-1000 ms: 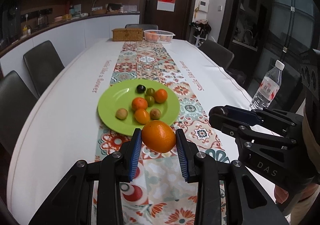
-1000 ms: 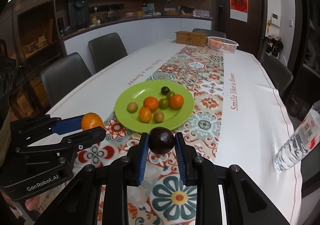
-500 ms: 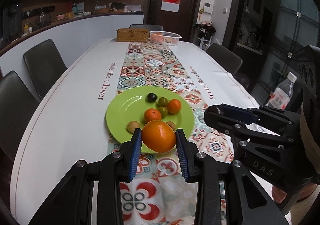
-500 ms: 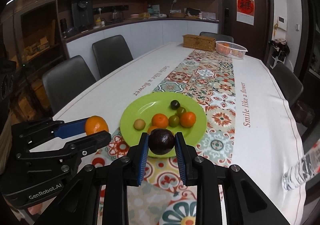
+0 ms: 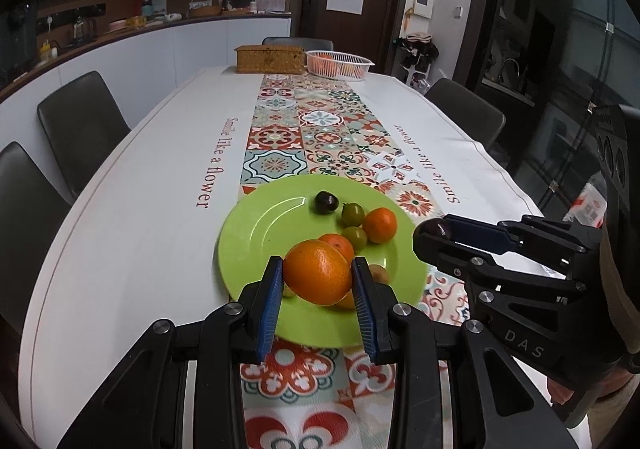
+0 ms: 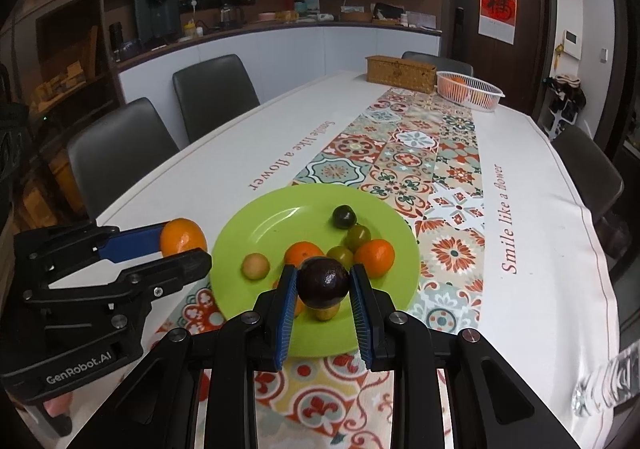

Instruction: Organize fruits

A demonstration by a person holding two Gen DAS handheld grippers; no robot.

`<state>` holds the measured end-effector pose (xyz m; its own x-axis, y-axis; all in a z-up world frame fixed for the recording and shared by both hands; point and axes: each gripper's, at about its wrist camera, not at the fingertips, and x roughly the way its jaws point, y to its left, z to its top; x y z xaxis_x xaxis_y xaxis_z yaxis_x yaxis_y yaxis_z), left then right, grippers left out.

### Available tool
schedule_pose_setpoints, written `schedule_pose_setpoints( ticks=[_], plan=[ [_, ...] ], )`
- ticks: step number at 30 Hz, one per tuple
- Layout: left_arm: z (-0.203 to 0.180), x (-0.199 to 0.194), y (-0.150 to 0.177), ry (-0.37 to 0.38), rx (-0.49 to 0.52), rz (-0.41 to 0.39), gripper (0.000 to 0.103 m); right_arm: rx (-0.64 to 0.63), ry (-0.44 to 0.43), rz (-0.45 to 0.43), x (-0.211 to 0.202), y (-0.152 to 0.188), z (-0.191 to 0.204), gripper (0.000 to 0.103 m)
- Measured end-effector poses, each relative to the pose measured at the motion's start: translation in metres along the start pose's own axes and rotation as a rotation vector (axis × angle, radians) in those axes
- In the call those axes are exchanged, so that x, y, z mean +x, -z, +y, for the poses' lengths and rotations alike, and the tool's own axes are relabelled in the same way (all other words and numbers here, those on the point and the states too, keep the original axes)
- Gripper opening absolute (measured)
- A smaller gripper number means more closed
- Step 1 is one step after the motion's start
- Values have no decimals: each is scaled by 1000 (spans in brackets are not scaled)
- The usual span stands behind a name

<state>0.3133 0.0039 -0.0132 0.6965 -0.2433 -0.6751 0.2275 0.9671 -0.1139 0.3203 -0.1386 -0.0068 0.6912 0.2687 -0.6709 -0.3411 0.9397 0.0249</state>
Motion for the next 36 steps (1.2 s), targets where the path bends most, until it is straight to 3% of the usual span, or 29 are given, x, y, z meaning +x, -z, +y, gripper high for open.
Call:
schedule_pose_setpoints(
  ticks=[17,19,20,21,25,29,36],
  plan=[
    [17,53,-8,14,16,21,34,20,30,56,49,0,-13,28],
    [17,57,-8,9,19,22,36,22,33,61,52,1,-15,28],
    [18,58,-7,-5,16,17,43,23,35,62,53,1,-16,28],
    [18,57,-8,-15,12,10,49,23,39,62,54,1,-17,28],
    [21,49,-7,-50,4,-10,49,33,46,65,55,1,-20,35],
    [19,35,-3,-108,21,-24,49,48,49,62,49,3,-22,35],
    [10,6,3,-126,17,-51,55,72,48,40,25,12,-20,35]
  ],
)
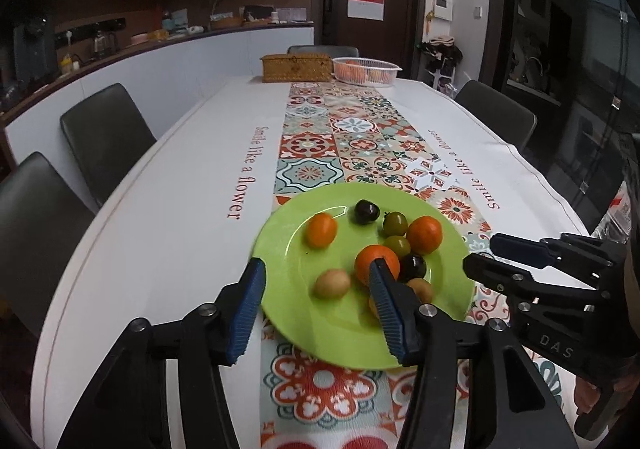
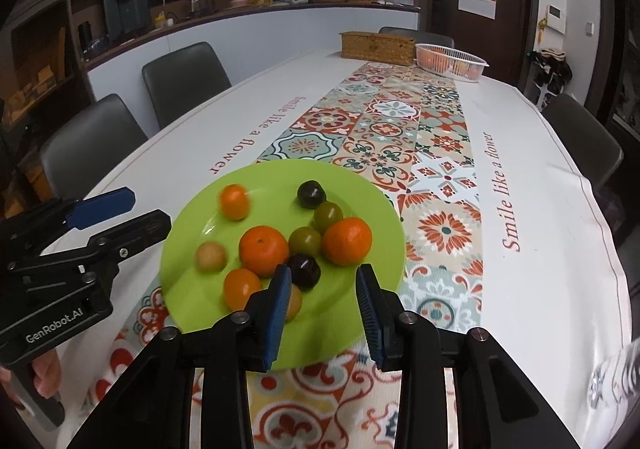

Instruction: Organize fruits

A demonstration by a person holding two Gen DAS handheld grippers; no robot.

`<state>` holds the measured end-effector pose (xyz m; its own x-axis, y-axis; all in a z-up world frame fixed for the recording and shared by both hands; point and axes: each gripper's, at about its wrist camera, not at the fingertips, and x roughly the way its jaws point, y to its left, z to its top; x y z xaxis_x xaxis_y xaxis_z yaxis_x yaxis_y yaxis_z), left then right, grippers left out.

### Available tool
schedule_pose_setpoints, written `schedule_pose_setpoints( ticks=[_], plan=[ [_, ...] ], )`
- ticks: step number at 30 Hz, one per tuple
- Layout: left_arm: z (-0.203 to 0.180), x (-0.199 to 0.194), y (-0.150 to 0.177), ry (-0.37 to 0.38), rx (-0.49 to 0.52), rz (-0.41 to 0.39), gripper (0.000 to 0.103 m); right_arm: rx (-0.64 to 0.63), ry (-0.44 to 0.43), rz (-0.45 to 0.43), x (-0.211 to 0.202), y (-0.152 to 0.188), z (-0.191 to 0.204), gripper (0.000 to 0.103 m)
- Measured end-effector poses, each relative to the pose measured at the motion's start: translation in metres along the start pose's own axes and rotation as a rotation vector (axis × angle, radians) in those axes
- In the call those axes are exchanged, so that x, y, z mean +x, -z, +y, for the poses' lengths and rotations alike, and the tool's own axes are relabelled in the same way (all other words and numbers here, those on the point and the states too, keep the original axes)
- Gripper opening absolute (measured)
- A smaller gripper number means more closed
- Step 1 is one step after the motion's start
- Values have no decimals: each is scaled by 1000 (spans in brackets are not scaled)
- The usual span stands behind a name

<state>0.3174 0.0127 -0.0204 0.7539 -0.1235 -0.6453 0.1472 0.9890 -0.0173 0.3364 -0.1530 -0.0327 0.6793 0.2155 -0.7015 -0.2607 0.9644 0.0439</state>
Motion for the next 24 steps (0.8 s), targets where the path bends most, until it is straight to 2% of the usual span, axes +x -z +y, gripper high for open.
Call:
schedule_pose_setpoints(
  ticks=[2,4,7,11,13,20,24],
  plan=[
    [-2,-12,1,0,-2,-17,59,1,4,-19,-13,2,2,35],
    [-5,-24,1,-23,-3,-26,63,3,17,-46,-26,4,3,45],
    [-10,-44,3,-60,-1,-43,69,14,41,-89,-51,8,5,50],
    [-16,-70,9,-121,2,-86,85,19,88,-128,-81,15,8,58],
    [-19,-83,13,-138,5,-109,88,19,104,-143,-94,19,11,63],
    [-29,-123,25,-152,14,-153,99,35,125,-182,-136,33,14,71],
    [-36,-144,33,-154,32,-171,100,57,119,-204,-159,43,14,74]
  ],
)
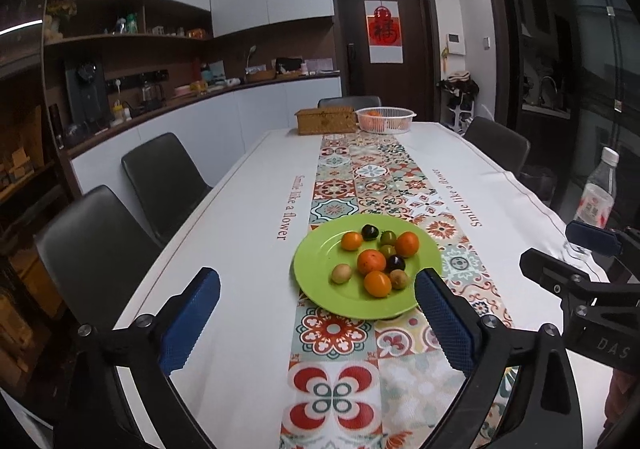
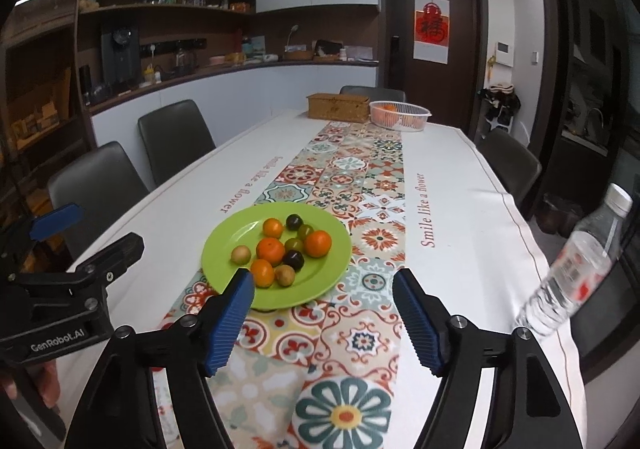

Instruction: Organize fruits

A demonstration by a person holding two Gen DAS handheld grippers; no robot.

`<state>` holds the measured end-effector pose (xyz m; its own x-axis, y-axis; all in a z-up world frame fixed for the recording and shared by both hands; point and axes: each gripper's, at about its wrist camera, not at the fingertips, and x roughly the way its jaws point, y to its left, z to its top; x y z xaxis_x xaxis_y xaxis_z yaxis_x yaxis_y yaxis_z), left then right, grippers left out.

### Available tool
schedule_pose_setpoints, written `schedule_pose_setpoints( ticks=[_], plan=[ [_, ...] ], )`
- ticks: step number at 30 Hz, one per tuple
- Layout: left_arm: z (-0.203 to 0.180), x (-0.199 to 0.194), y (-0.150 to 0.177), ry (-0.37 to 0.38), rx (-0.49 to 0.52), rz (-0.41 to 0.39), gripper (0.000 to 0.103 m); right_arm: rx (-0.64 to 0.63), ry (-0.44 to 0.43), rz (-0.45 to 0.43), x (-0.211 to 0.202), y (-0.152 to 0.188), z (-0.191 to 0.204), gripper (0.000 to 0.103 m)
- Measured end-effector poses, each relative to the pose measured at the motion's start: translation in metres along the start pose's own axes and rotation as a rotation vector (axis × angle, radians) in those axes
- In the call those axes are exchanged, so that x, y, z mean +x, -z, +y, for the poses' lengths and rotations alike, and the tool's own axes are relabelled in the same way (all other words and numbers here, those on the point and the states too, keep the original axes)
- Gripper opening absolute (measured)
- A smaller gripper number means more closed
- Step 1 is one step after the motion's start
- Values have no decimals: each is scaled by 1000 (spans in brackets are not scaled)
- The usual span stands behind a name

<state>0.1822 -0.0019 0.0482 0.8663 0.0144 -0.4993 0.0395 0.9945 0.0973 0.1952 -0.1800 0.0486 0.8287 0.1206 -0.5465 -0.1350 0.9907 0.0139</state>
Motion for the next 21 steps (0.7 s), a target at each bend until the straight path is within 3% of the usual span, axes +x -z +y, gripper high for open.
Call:
schedule_pose_setpoints(
  ticks=[21],
  plan=[
    [-11,-81,14,44,-7,-27,103,13,20,-90,-87,23,-2,79]
  ],
)
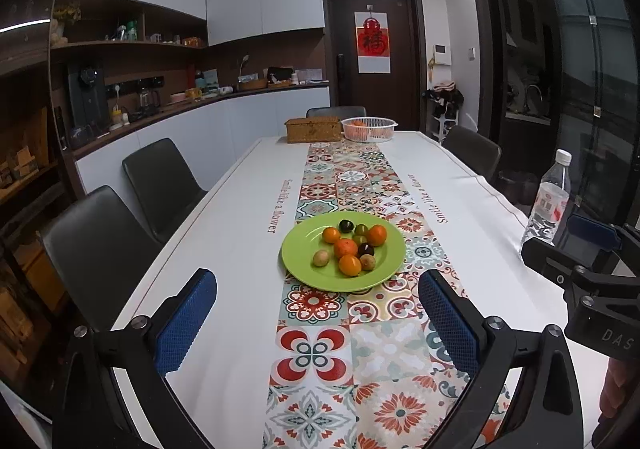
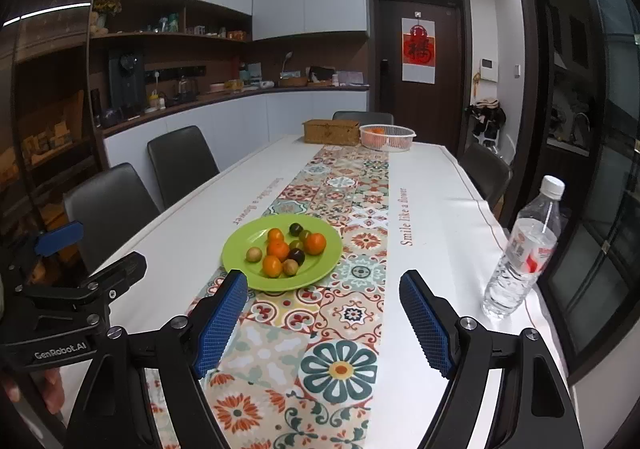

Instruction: Organize fruits

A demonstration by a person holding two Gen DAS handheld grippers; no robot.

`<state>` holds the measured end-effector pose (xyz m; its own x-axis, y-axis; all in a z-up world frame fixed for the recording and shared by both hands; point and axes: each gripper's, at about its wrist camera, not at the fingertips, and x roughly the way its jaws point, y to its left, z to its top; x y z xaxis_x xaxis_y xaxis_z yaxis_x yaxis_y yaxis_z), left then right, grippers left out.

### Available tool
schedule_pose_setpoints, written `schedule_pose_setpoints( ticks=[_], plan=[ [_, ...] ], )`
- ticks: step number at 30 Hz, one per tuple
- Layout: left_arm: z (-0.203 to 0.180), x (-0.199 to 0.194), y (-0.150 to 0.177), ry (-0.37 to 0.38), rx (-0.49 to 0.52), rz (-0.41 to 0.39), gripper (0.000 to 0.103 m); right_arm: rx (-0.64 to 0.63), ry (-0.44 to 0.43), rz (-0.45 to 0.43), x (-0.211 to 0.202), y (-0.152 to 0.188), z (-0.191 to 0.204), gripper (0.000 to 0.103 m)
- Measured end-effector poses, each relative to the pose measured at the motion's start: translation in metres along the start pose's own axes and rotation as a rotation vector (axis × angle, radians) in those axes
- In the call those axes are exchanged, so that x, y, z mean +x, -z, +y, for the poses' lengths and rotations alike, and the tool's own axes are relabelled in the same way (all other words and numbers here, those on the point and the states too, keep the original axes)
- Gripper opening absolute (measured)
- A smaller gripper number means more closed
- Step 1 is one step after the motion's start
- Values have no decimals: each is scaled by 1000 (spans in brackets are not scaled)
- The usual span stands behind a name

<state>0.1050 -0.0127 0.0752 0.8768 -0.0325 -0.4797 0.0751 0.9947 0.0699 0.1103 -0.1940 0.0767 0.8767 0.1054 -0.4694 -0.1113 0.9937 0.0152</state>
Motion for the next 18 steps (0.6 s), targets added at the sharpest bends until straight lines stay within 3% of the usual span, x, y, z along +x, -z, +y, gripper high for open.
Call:
schedule_pose_setpoints(
  ticks=[18],
  plan=[
    [-4,-31,1,27,0,-15,103,11,-8,-42,-32,4,-6,79]
  ],
)
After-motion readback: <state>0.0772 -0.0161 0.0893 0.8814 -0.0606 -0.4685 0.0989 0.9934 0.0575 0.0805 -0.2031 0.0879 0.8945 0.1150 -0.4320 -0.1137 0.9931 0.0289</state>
